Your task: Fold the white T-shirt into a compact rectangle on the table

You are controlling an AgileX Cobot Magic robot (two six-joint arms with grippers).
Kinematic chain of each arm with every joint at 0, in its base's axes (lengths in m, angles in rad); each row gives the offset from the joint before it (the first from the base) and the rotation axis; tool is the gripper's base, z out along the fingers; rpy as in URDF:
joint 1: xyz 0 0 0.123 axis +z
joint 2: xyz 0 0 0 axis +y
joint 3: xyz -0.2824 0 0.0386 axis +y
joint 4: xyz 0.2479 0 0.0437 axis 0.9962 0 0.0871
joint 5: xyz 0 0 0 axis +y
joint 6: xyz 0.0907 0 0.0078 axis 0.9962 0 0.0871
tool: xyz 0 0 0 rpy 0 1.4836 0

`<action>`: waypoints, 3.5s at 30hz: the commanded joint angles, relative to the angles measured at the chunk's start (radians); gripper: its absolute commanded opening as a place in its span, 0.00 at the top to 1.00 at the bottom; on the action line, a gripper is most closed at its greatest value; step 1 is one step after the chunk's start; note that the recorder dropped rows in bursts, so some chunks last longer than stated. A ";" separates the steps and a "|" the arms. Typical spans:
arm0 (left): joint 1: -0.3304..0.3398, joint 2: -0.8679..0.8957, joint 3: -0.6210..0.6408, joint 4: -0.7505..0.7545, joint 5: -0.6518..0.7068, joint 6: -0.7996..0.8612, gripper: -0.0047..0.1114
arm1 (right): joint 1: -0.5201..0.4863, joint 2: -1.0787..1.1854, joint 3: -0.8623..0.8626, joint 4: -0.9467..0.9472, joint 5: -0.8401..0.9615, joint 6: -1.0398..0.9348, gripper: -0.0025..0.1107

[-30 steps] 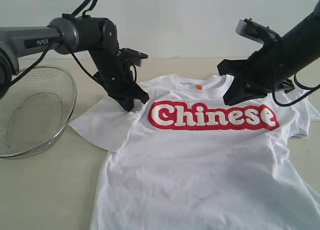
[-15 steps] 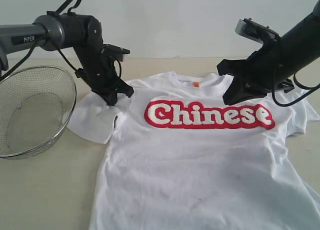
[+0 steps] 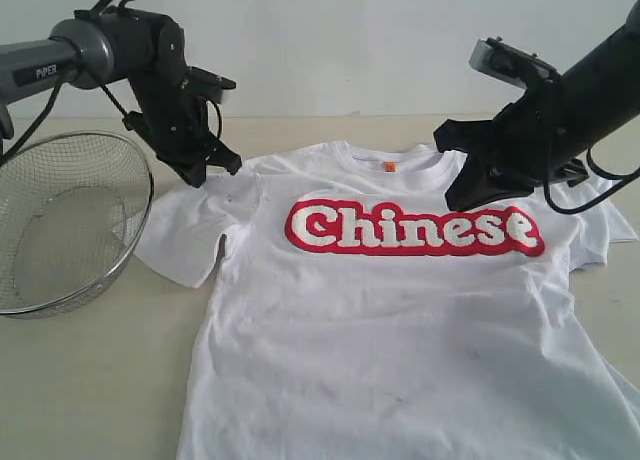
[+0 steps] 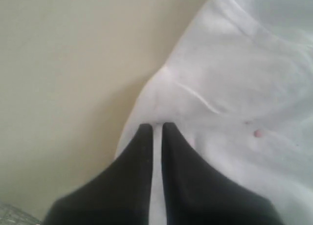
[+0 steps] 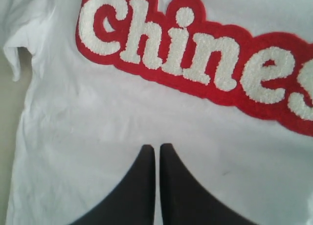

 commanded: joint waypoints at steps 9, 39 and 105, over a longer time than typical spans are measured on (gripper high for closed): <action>-0.053 0.000 -0.141 -0.476 0.156 0.182 0.92 | -0.214 0.004 0.002 -0.176 -0.134 0.161 0.98; -0.232 0.144 -0.100 -0.289 0.156 0.116 0.92 | -0.327 0.229 -0.009 -0.138 -0.195 0.168 0.98; -0.167 0.142 -0.100 -0.342 0.156 0.109 0.92 | -0.356 0.375 -0.106 -0.466 -0.319 0.339 0.98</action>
